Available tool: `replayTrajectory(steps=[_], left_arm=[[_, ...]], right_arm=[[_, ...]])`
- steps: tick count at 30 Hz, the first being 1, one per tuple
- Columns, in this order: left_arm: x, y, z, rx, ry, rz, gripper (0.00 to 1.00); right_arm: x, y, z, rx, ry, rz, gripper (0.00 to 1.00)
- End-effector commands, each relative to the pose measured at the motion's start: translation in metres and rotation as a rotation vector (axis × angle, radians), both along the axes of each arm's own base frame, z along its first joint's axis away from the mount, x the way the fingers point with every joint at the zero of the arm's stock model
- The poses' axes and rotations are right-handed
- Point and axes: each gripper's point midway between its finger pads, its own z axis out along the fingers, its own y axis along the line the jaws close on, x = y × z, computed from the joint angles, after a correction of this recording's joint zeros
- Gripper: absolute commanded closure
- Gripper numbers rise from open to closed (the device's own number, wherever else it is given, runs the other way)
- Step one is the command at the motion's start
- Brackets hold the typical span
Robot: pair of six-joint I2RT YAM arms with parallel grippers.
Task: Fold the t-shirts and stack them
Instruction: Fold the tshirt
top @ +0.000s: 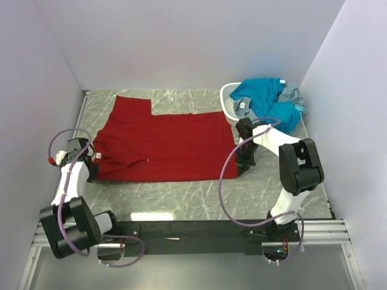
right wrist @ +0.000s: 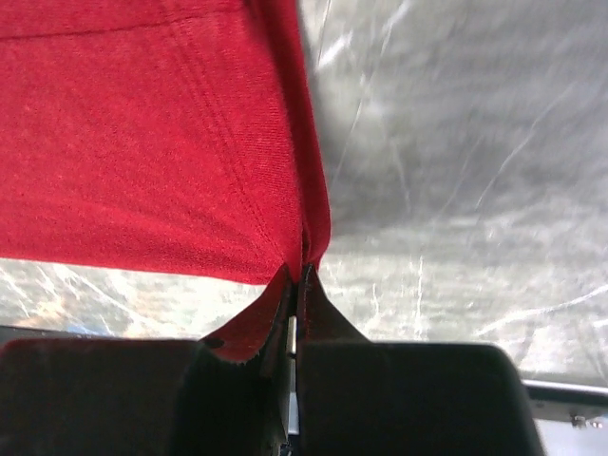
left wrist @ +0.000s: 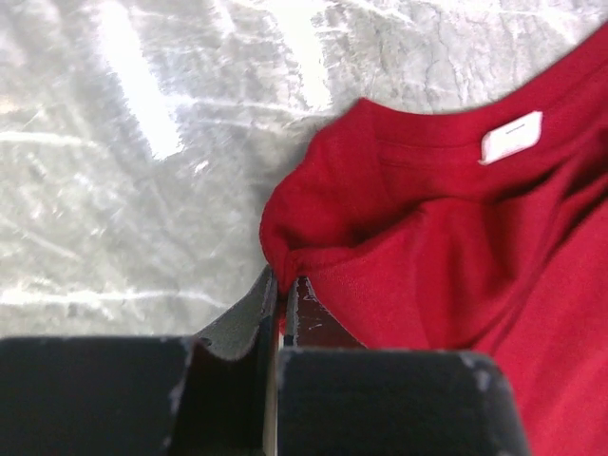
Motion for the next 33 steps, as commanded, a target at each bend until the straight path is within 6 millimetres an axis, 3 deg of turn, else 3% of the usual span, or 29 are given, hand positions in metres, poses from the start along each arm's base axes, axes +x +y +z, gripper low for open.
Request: replayTrajectory(steps=[1,15,17,18,19,20,24,28,30,33], left_arm=[[-0.013,0.005,0.013,0.021,-0.008,0.071,0.99],[-0.028,-0.009,0.033,-0.035,-0.023,0.136,0.99],[-0.033,-0.014,0.035,-0.054,-0.021,0.142,0.88],[-0.032,-0.013,0.044,-0.048,-0.051,0.146,0.76],[-0.032,-0.014,0.050,-0.043,-0.063,0.147,0.70],[-0.034,-0.014,0.054,-0.036,-0.063,0.140,0.58],[-0.025,-0.012,0.077,0.014,-0.152,0.099,0.50],[0.002,-0.041,0.080,0.012,-0.234,-0.045,0.50],[0.019,-0.067,0.070,-0.016,-0.236,-0.164,0.52],[0.028,-0.091,0.043,-0.058,-0.150,-0.257,0.54]], right_arm=[[-0.021,-0.009,0.011,-0.056,0.032,0.002,1.00],[-0.044,-0.010,0.016,-0.086,0.050,0.005,1.00],[-0.043,-0.011,0.019,-0.096,0.038,0.007,0.94],[-0.041,-0.012,0.022,-0.099,0.034,0.007,0.89],[-0.040,-0.013,0.023,-0.106,0.027,0.007,0.74],[-0.036,-0.013,0.028,-0.105,0.008,0.005,0.68],[-0.025,-0.019,0.041,-0.161,-0.037,0.016,0.53],[-0.009,-0.020,0.055,-0.179,-0.106,0.026,0.51],[-0.002,-0.012,0.060,-0.140,-0.136,0.024,0.51],[0.003,-0.001,0.065,-0.077,-0.162,0.015,0.51]])
